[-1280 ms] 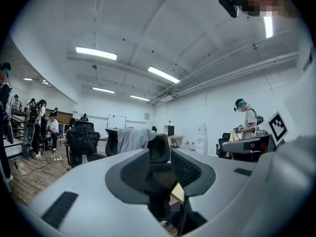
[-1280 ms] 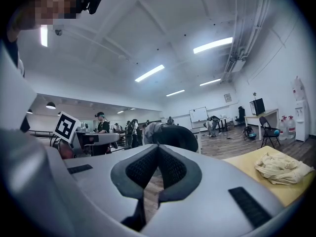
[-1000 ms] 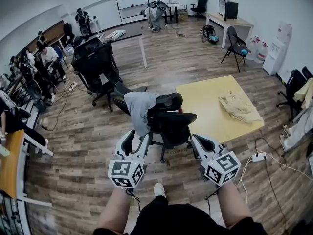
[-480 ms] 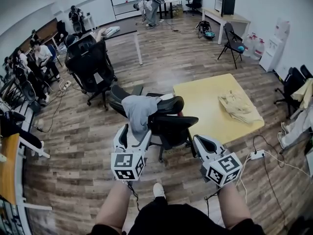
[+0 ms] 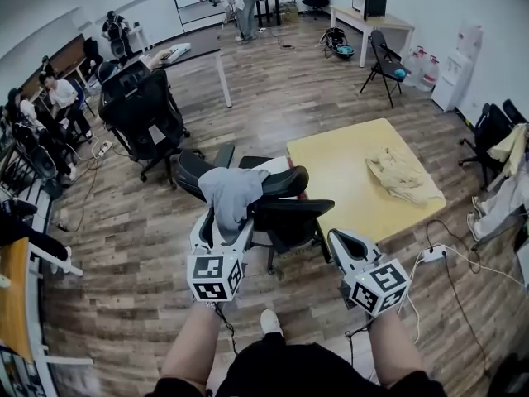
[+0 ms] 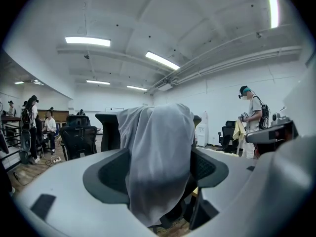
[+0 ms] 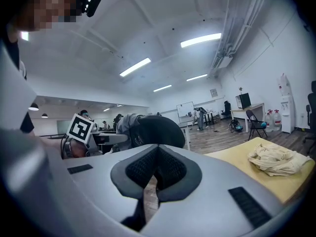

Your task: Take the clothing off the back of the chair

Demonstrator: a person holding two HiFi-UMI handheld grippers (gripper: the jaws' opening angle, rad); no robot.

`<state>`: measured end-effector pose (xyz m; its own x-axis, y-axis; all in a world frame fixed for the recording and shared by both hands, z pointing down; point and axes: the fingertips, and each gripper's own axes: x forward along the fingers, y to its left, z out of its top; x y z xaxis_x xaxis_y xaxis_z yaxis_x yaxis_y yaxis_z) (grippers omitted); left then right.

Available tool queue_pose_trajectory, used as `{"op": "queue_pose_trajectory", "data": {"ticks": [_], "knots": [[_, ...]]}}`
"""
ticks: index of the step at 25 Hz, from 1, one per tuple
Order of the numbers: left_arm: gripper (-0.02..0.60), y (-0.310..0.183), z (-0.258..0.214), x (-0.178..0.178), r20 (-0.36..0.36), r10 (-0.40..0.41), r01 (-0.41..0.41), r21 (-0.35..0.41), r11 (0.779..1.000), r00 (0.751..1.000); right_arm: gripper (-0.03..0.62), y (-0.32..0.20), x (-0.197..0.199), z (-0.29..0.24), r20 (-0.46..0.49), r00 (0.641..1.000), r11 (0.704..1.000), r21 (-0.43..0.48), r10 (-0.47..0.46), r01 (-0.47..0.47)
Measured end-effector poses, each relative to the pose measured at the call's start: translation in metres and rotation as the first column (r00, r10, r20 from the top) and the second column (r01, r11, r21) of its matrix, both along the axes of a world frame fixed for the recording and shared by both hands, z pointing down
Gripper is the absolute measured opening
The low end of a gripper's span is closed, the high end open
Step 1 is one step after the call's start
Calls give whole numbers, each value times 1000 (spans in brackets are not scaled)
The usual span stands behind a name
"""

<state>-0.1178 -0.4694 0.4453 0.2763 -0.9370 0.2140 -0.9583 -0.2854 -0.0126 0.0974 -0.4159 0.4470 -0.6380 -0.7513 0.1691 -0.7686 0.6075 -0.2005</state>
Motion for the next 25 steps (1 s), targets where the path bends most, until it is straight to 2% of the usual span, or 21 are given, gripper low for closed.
{"op": "queue_pose_trajectory", "data": {"ticks": [7, 10, 11, 13, 16, 25], "knots": [[364, -6, 3, -7, 3, -1, 1, -13, 1000, 1000, 12, -4, -2, 1, 7, 1000, 1000, -8, 14, -14], [223, -3, 1, -10, 14, -19, 19, -8, 1000, 1000, 12, -3, -5, 4, 9, 1000, 1000, -7, 4, -4], [153, -1, 0, -10, 15, -28, 28, -4, 1000, 999, 12, -2, -4, 4, 9, 1000, 1000, -7, 2, -2], [94, 3, -4, -9, 11, -41, 41, 5, 999, 999, 12, 1, -1, 2, 10, 1000, 1000, -9, 5, -5], [72, 10, -7, -8, -7, -46, 46, 4, 999, 999, 14, 7, 1, 2, 13, 1000, 1000, -1, -12, 12], [63, 48, -18, -6, -55, -67, 67, 1, 998, 996, 12, 34, 4, -14, 14, 999, 999, 21, -37, 37]]}}
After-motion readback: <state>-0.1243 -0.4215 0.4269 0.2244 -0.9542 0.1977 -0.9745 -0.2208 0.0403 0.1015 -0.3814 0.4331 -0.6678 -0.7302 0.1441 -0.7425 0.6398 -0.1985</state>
